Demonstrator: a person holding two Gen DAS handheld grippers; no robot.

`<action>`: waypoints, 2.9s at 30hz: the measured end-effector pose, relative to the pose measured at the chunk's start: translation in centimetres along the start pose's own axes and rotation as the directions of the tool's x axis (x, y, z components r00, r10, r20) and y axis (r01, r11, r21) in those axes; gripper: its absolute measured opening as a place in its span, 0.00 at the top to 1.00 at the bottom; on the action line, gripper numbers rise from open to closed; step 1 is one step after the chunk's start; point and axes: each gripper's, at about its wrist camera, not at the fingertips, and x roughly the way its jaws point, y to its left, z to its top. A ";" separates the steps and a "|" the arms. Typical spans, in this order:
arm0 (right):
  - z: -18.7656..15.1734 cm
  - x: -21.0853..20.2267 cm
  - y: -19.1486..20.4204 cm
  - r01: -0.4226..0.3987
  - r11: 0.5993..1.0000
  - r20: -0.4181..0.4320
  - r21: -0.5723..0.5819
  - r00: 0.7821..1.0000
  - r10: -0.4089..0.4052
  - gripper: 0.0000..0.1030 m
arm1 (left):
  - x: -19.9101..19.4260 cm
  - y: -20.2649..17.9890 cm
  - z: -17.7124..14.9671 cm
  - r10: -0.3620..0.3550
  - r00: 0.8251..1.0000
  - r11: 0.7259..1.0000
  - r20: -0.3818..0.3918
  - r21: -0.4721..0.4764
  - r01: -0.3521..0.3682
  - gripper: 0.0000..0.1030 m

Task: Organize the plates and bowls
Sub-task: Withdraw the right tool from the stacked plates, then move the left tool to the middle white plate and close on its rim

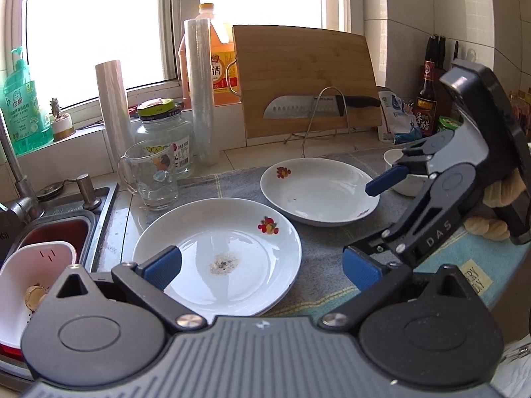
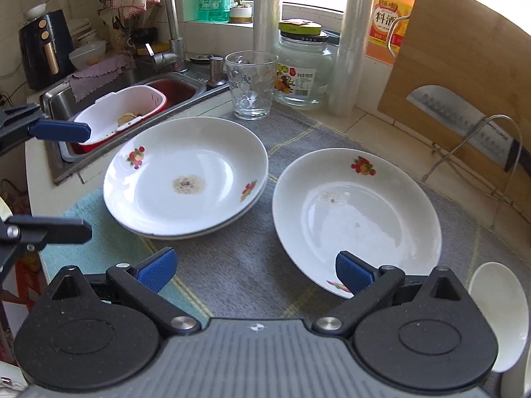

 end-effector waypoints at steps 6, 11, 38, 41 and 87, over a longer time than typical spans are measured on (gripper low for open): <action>-2.6 -2.0 -1.6 0.018 0.999 0.052 0.042 0.998 -0.020 0.00 | 0.9 -2.6 1.9 -0.067 0.998 0.996 -0.014 -0.064 0.066 0.01; -4.2 -2.6 -2.5 0.023 0.997 0.073 0.073 0.997 -0.028 0.00 | 1.7 -5.1 3.8 -0.020 1.000 0.999 -0.020 -0.027 0.020 0.01; -4.7 3.1 -5.2 0.198 0.958 -0.055 0.205 0.980 -0.191 0.00 | 15.4 -0.7 10.7 -0.147 0.973 0.977 -0.179 0.128 0.171 0.01; -5.1 3.4 -5.5 0.189 0.952 -0.053 0.240 0.982 -0.181 0.00 | 17.0 -0.5 11.1 -0.152 0.967 0.972 -0.205 0.144 0.184 0.01; -4.0 5.0 -6.7 0.136 0.976 0.029 0.169 0.989 -0.143 0.00 | 31.1 -1.9 13.9 -0.253 0.737 0.858 -0.626 0.207 0.470 0.32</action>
